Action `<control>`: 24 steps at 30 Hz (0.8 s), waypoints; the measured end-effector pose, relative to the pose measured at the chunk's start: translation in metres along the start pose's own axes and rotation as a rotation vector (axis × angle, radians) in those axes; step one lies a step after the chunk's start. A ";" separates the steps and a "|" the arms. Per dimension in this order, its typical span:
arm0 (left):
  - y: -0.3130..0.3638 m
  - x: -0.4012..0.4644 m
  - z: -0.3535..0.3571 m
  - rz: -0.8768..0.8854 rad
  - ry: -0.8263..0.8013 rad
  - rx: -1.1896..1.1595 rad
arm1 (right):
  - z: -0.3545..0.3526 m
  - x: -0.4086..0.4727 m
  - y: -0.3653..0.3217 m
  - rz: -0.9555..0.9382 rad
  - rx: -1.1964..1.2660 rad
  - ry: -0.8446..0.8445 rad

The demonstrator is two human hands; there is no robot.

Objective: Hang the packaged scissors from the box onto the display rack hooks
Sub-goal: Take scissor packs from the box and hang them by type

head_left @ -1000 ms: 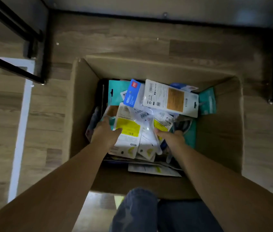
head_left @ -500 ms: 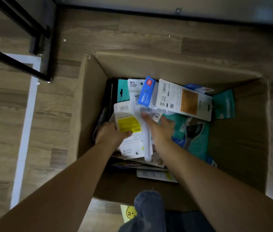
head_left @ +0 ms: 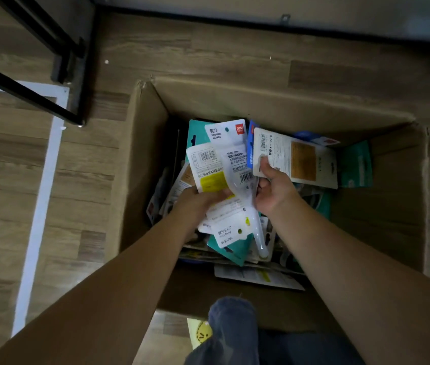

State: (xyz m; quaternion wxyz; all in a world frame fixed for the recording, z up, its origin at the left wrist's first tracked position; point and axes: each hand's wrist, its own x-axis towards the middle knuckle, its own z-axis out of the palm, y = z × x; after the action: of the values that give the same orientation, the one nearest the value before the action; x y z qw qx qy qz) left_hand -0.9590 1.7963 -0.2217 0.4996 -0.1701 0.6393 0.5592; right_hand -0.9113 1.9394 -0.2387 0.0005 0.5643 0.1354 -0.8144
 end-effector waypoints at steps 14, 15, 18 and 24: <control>0.080 -0.183 0.013 -0.173 -0.164 -0.118 | 0.048 -0.177 0.010 0.046 0.048 0.097; 0.089 -0.200 0.014 -0.174 -0.144 -0.091 | 0.055 -0.195 0.009 0.062 0.061 0.104; 0.119 -0.253 0.015 -0.178 -0.103 -0.073 | 0.075 -0.250 0.005 0.099 0.100 0.095; 0.188 -0.365 0.023 -0.116 -0.087 -0.017 | 0.121 -0.375 -0.021 0.036 0.104 0.027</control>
State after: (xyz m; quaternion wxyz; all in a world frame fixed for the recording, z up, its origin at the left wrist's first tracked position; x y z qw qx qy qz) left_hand -0.9333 1.7517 0.1863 0.5569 -0.1867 0.6012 0.5419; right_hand -0.8893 1.8761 0.1506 -0.0159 0.5767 0.0827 -0.8126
